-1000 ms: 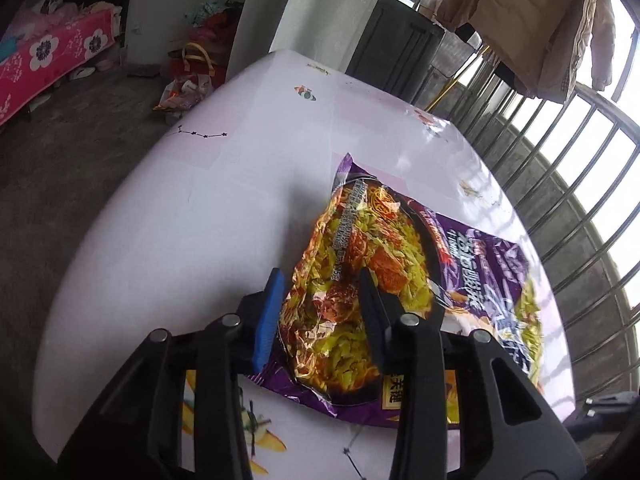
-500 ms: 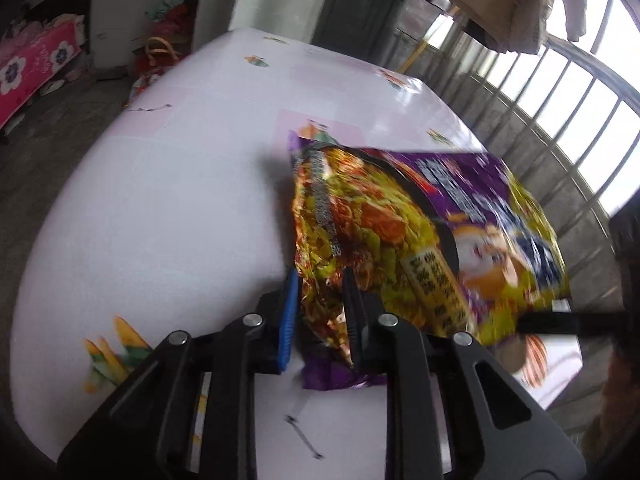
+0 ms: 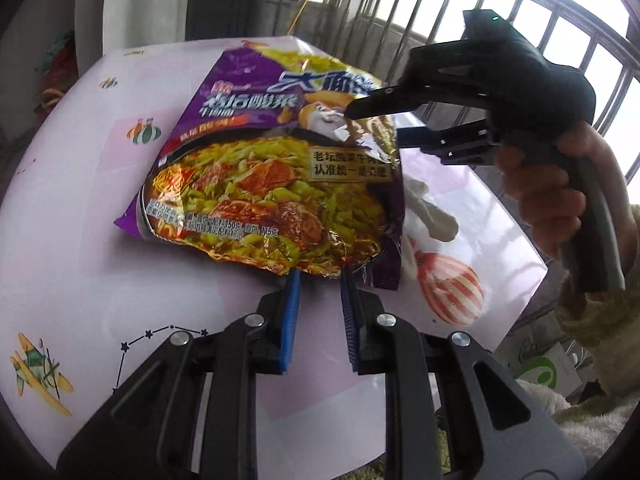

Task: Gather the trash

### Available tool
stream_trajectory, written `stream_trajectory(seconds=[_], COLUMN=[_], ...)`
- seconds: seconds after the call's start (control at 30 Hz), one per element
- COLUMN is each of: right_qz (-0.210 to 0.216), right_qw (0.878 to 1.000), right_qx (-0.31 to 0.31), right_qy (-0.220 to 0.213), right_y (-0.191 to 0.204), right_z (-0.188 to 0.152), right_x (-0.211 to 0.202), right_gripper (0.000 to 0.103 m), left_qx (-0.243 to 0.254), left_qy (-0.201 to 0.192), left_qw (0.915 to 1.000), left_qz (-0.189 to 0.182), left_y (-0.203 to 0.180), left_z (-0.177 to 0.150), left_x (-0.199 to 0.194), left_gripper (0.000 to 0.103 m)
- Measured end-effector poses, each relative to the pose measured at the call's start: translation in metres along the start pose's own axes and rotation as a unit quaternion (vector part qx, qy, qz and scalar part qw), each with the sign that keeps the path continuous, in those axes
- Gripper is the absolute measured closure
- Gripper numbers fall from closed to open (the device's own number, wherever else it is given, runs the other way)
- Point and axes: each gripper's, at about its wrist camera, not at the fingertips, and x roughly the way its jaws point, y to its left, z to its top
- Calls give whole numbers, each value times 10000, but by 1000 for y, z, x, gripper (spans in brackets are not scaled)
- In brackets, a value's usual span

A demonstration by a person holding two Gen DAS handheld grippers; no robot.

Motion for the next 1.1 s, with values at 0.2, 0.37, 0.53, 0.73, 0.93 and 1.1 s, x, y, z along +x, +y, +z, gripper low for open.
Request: stream_trajectory(seconds=[0.2, 0.37, 0.53, 0.73, 0.93, 1.1], right_qz=[90, 429, 941, 1063, 1155, 1331], right_qw=[9996, 9974, 9946, 9941, 9930, 9904], right_qx=[17, 225, 273, 193, 243, 326], right_qy=[-283, -530, -330, 19, 103, 206], right_y=[-7, -18, -23, -23, -24, -23], right_z=[-4, -13, -26, -43, -33, -35], right_x=[-23, -48, -53, -34, -17, -14], right_gripper=[42, 41, 41, 42, 50, 55], left_qx=[-369, -919, -1319, -1698, -1548, -1573], left_qy=[-499, -1174, -1064, -707, -437, -340], left_qw=[9979, 9880, 9855, 9829, 9868, 9867], left_qz=[-158, -401, -68, 20, 169, 246], left_y=[24, 62, 90, 108, 99, 101], left_z=[6, 6, 24, 31, 39, 38], left_x=[-29, -63, -51, -14, 10, 19], left_gripper=[80, 78, 79, 80, 81, 84])
